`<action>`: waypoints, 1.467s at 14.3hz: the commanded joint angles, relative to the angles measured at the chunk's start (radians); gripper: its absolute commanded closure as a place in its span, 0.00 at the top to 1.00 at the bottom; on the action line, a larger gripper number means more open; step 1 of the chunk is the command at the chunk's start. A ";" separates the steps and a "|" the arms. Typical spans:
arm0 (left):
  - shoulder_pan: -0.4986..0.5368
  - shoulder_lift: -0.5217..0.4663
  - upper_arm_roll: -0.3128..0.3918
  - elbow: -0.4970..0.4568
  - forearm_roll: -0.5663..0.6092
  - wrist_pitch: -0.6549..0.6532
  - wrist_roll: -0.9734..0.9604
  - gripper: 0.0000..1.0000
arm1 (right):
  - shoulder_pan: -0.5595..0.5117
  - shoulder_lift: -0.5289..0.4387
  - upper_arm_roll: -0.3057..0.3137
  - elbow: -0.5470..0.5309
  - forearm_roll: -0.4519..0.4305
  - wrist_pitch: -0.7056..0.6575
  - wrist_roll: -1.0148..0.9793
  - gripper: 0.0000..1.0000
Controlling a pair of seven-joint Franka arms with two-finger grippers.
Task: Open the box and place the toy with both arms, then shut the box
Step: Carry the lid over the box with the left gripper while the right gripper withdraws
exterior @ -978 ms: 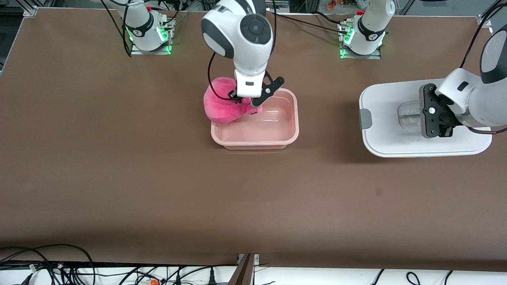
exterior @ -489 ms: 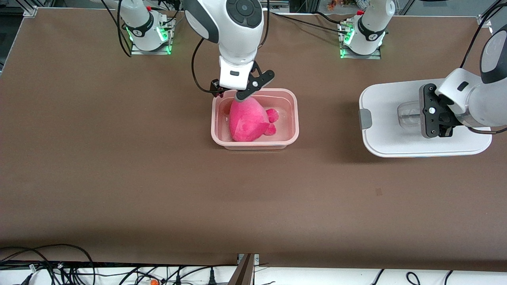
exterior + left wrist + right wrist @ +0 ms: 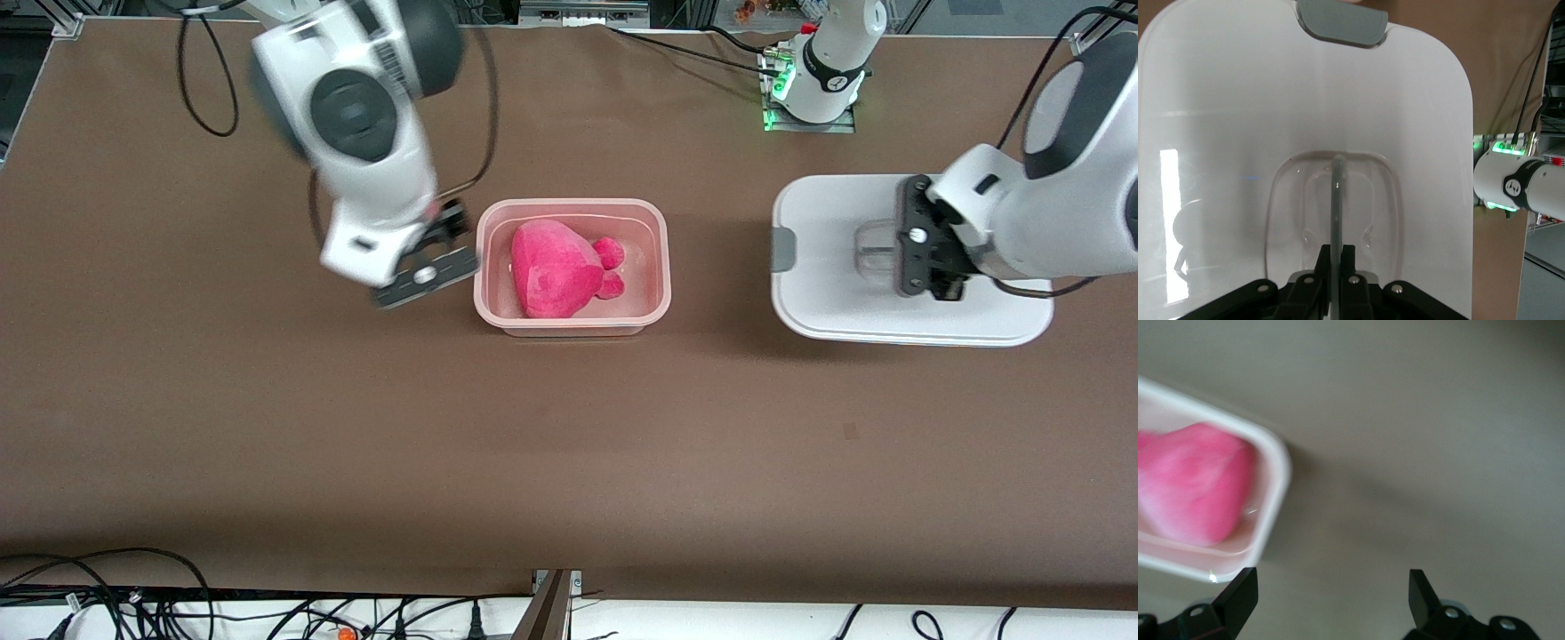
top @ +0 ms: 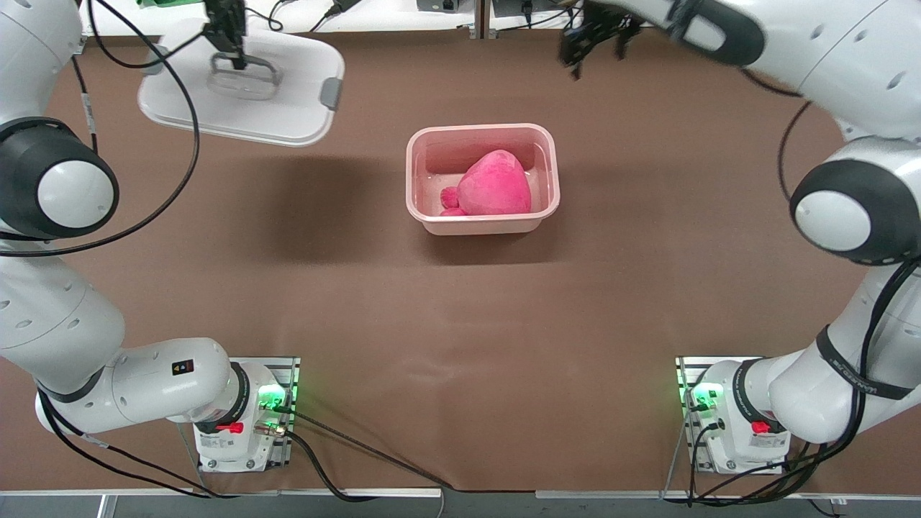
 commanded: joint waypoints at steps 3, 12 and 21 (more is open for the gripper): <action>-0.112 0.097 0.001 0.014 -0.174 0.073 0.002 0.00 | -0.284 -0.008 0.026 0.004 0.024 -0.034 -0.045 1.00; -0.463 0.226 0.027 0.019 -0.172 0.414 -0.412 0.00 | -0.418 -0.076 0.000 0.004 0.018 -0.093 -0.107 1.00; -0.604 0.347 0.032 0.008 -0.066 0.607 -0.528 0.00 | -0.404 -0.187 -0.080 -0.067 0.032 -0.171 -0.134 1.00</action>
